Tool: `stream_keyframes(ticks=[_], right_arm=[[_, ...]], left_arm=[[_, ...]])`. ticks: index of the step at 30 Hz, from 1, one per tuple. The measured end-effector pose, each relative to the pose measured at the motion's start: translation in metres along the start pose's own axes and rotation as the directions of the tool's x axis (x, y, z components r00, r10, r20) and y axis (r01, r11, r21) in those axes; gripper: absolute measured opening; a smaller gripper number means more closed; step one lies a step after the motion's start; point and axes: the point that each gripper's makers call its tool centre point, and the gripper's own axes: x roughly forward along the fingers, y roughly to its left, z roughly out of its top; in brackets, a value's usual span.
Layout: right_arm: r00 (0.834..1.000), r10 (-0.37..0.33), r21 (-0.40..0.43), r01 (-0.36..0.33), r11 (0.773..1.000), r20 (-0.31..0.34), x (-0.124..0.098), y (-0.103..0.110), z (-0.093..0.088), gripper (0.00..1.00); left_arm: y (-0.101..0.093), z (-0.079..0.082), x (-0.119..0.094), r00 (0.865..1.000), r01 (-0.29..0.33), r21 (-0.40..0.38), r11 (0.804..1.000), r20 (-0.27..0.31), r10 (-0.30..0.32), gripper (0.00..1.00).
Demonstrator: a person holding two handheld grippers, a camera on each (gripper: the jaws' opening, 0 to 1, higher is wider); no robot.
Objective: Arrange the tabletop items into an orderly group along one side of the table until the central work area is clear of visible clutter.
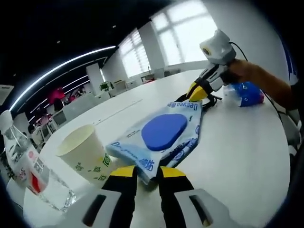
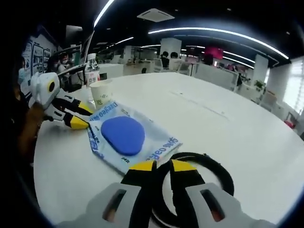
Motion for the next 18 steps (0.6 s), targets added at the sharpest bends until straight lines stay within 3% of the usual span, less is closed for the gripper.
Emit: stream_keyframes(ticks=[10,18], right_arm=[[1.0,0.009,-0.033,-0.01,0.999,-0.009,0.0,0.011,0.0,0.08],[1.0,-0.005,-0.068,0.005,0.998,0.001,-0.006,0.02,0.002,0.1]], left_arm=[[0.007,-0.002,0.0,1.0,-0.01,0.01,1.0,-0.006,0.011,0.15],[0.001,0.001,-0.006,1.0,-0.001,0.014,1.0,0.013,0.001,0.16]])
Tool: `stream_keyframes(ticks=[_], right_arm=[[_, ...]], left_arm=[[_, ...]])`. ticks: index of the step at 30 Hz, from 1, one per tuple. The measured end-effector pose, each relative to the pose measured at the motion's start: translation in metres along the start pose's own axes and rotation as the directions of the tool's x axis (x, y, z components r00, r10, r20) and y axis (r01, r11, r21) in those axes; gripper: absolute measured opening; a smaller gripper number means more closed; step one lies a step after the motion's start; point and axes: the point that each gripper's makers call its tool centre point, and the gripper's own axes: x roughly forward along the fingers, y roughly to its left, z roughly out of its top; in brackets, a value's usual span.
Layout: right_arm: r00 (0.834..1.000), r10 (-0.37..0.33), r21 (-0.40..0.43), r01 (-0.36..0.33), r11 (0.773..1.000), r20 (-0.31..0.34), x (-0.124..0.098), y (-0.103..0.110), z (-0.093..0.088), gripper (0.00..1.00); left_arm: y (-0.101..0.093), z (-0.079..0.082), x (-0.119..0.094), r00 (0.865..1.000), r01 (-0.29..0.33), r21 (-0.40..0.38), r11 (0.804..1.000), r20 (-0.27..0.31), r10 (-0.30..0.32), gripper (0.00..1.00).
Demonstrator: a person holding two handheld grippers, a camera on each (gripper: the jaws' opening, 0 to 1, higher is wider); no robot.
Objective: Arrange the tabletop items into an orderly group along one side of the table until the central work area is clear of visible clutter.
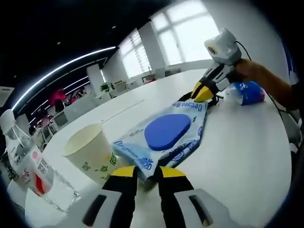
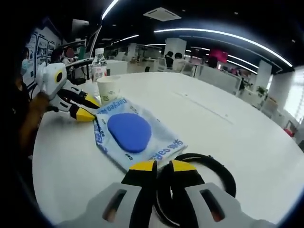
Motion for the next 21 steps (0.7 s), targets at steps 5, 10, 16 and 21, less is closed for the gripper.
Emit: stream_keyframes(ticks=[5,10,16,21], right_arm=[[1.0,-0.001,-0.016,0.001,1.0,0.007,-0.003,-0.005,0.004,0.13],[1.0,-0.009,-0.024,0.01,1.0,0.016,-0.008,-0.011,0.006,0.14],[0.999,-0.022,-0.039,0.023,0.999,0.026,-0.018,-0.014,0.012,0.14],[0.999,-0.035,-0.041,0.037,0.998,0.039,-0.027,-0.019,0.017,0.14]], left_arm=[[0.0,0.009,-0.004,1.0,0.019,0.014,1.0,0.02,-0.019,0.16],[-0.009,0.018,-0.013,0.997,0.044,0.024,0.999,0.058,-0.045,0.22],[-0.019,0.051,-0.013,0.983,0.114,0.038,0.993,0.141,-0.119,0.22],[-0.021,0.071,-0.009,0.978,0.132,0.08,0.988,0.155,-0.143,0.23]])
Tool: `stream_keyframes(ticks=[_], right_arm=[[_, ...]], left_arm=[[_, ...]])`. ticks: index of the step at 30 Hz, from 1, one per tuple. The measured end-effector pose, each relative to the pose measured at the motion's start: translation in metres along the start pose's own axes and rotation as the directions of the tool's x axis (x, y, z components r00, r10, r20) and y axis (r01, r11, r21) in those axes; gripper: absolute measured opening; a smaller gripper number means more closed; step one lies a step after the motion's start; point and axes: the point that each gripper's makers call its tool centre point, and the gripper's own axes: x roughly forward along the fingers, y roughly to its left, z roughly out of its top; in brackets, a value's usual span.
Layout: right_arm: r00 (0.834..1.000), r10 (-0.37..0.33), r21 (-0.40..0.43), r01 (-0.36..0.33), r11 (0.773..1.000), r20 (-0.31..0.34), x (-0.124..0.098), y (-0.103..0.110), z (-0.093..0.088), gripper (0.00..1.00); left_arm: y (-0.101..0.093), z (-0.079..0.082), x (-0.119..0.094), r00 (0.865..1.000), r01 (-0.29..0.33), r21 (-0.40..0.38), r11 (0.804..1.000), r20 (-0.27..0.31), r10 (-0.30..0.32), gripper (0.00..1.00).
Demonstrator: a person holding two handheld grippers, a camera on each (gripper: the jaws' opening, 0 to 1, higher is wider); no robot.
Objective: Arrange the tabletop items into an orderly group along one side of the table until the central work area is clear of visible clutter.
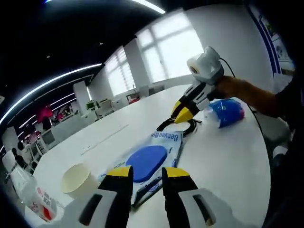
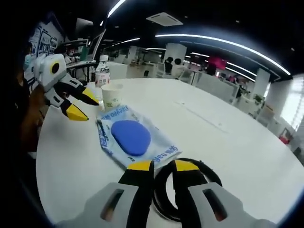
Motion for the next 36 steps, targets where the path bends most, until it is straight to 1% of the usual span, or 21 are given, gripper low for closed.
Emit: stream_keyframes(ticks=[2,6,7,8,10,12,13,15,18,21,23,25,29,36], right_arm=[[1.0,-0.003,0.0,0.003,1.0,0.002,-0.003,0.0,0.0,0.14],[1.0,-0.026,0.001,0.026,1.0,0.008,-0.012,-0.009,0.001,0.14],[1.0,-0.029,0.003,0.029,1.0,0.009,-0.013,-0.01,0.001,0.14],[0.999,-0.034,0.003,0.033,0.999,0.011,-0.016,-0.012,0.001,0.14],[0.999,-0.046,0.006,0.046,0.999,0.013,-0.02,-0.017,0.001,0.14],[0.998,-0.058,0.012,0.058,0.998,0.017,-0.025,-0.023,0.001,0.14],[0.998,-0.059,0.013,0.059,0.998,0.016,-0.027,-0.024,0.001,0.14],[0.998,-0.066,0.017,0.066,0.998,0.018,-0.03,-0.027,0.0,0.15],[0.997,-0.073,0.017,0.073,0.997,0.017,-0.033,-0.028,-0.001,0.15],[0.997,-0.081,0.019,0.081,0.997,0.016,-0.036,-0.032,-0.004,0.15],[0.996,-0.09,0.019,0.09,0.996,0.013,-0.038,-0.034,-0.005,0.15],[0.995,-0.095,0.021,0.095,0.995,0.01,-0.04,-0.036,-0.007,0.16],[0.994,-0.107,0.023,0.107,0.994,0.001,-0.044,-0.039,-0.012,0.16],[0.992,-0.123,0.031,0.123,0.992,-0.003,-0.05,-0.043,-0.017,0.16]], left_arm=[[0.0,0.006,0.003,1.0,0.003,0.015,1.0,0.004,-0.003,0.23],[-0.003,0.022,0.014,1.0,0.025,0.043,0.999,0.009,-0.025,0.24],[-0.004,0.023,0.016,1.0,0.028,0.046,0.999,0.008,-0.029,0.24],[-0.006,0.03,0.021,0.999,0.039,0.055,0.998,0.015,-0.039,0.24],[-0.01,0.036,0.026,0.998,0.055,0.071,0.996,0.012,-0.056,0.24],[-0.014,0.046,0.034,0.998,0.064,0.081,0.995,0.015,-0.066,0.25],[-0.014,0.048,0.036,0.998,0.067,0.083,0.994,0.016,-0.068,0.26],[-0.02,0.059,0.046,0.996,0.091,0.099,0.991,0.017,-0.093,0.26],[-0.029,0.07,0.054,0.992,0.12,0.112,0.986,0.024,-0.123,0.26],[-0.032,0.079,0.063,0.99,0.134,0.118,0.984,0.023,-0.137,0.27],[-0.034,0.081,0.07,0.989,0.145,0.13,0.981,0.01,-0.147,0.27],[-0.035,0.084,0.075,0.988,0.151,0.136,0.979,0.008,-0.153,0.27],[-0.039,0.084,0.084,0.985,0.172,0.143,0.975,-0.005,-0.173,0.27],[-0.041,0.084,0.09,0.983,0.184,0.152,0.971,-0.021,-0.183,0.27]])
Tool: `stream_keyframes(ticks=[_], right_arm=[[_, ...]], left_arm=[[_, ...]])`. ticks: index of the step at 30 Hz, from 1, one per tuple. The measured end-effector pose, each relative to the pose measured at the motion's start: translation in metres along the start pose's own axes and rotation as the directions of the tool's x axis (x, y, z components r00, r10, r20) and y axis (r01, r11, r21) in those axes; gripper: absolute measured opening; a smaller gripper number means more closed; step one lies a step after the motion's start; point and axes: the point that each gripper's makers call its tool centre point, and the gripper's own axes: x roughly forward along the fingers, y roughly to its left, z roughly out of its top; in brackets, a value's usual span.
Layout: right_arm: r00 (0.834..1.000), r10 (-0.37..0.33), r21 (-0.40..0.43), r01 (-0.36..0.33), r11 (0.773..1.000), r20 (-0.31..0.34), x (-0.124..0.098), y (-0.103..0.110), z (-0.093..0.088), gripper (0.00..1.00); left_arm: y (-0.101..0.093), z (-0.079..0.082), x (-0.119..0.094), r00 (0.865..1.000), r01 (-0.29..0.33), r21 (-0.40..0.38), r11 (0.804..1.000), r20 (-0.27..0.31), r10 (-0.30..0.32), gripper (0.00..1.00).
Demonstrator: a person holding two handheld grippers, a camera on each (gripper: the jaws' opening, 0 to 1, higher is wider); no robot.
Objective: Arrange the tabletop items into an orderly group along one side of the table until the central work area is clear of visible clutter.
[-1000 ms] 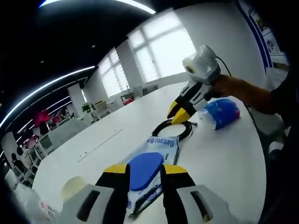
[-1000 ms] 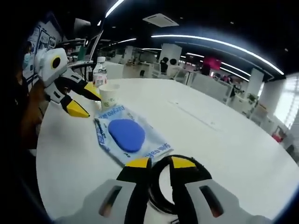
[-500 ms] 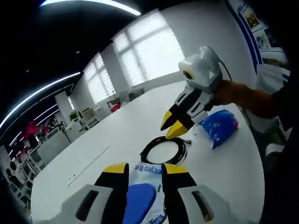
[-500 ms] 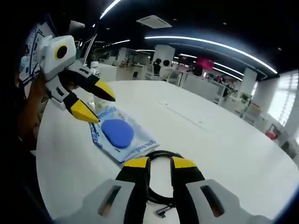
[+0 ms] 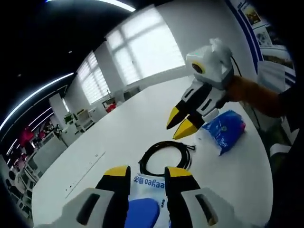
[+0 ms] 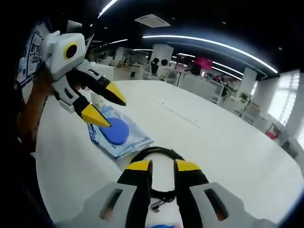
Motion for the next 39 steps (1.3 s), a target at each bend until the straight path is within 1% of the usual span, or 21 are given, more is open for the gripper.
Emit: stream_keyframes(ticks=[9,15,17,19,24,25,31,34,39], right_arm=[[1.0,-0.012,0.002,0.012,1.0,-0.008,-0.003,-0.001,-0.003,0.17],[1.0,-0.021,0.01,0.021,1.0,-0.019,-0.004,-0.005,-0.006,0.18],[0.999,-0.024,0.009,0.024,1.0,-0.024,-0.004,-0.006,-0.007,0.19],[0.999,-0.032,0.01,0.033,0.999,-0.031,-0.004,-0.009,-0.01,0.19],[0.998,-0.041,0.019,0.042,0.999,-0.038,-0.003,-0.013,-0.013,0.19],[0.998,-0.041,0.022,0.042,0.999,-0.04,-0.001,-0.018,-0.013,0.19],[0.998,-0.047,0.028,0.048,0.998,-0.047,-0.002,-0.021,-0.015,0.19],[0.997,-0.052,0.033,0.054,0.998,-0.05,-0.003,-0.026,-0.017,0.19],[0.997,-0.054,0.036,0.056,0.998,-0.054,-0.003,-0.028,-0.018,0.19]], left_arm=[[0.003,0.002,0.007,1.0,0.011,0.014,1.0,-0.012,-0.011,0.29],[0.004,-0.005,0.02,0.998,0.036,0.016,0.999,-0.049,-0.036,0.29],[0.002,-0.007,0.023,0.997,0.049,0.024,0.998,-0.062,-0.048,0.29],[0.001,-0.008,0.03,0.995,0.069,0.019,0.997,-0.075,-0.068,0.29],[-0.003,-0.011,0.039,0.989,0.102,0.019,0.995,-0.105,-0.1,0.31],[-0.003,-0.012,0.041,0.988,0.107,0.019,0.994,-0.113,-0.104,0.31],[-0.003,-0.014,0.052,0.982,0.127,0.027,0.991,-0.141,-0.122,0.31],[-0.001,-0.014,0.056,0.98,0.134,0.033,0.99,-0.152,-0.128,0.31],[-0.005,-0.014,0.061,0.976,0.149,0.036,0.988,-0.164,-0.141,0.3]])
